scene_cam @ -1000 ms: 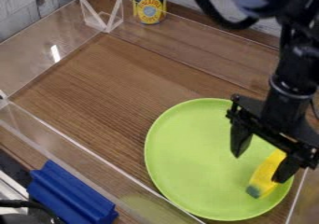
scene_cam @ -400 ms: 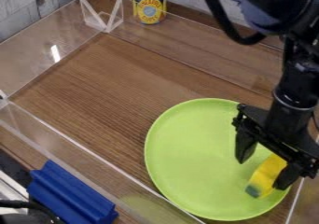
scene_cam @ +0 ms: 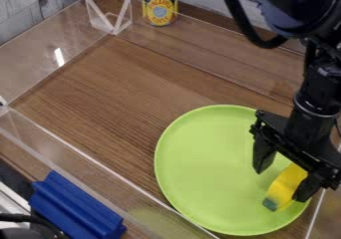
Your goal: Put the banana in the green plate
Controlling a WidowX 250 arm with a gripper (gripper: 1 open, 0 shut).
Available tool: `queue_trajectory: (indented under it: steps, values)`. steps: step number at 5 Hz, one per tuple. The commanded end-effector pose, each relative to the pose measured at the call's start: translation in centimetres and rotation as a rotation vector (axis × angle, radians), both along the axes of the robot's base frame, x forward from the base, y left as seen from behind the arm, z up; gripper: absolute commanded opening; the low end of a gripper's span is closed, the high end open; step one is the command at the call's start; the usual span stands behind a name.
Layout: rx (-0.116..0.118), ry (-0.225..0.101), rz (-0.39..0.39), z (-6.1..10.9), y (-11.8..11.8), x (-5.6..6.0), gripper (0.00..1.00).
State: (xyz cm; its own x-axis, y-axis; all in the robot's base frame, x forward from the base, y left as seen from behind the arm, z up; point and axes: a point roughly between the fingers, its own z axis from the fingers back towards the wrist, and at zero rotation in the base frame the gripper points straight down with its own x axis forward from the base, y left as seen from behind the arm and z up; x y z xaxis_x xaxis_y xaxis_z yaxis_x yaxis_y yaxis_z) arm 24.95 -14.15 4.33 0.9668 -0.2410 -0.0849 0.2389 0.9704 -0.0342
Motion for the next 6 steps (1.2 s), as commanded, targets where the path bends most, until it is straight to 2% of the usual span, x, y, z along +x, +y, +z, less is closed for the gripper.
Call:
queue_trajectory:
  steps: [1, 6]
  values:
    - [-0.02, -0.029, 0.012, 1.07, -0.12, 0.97, 1.0]
    - [-0.006, 0.027, 0.041, 0.93, 0.74, 1.17, 1.0]
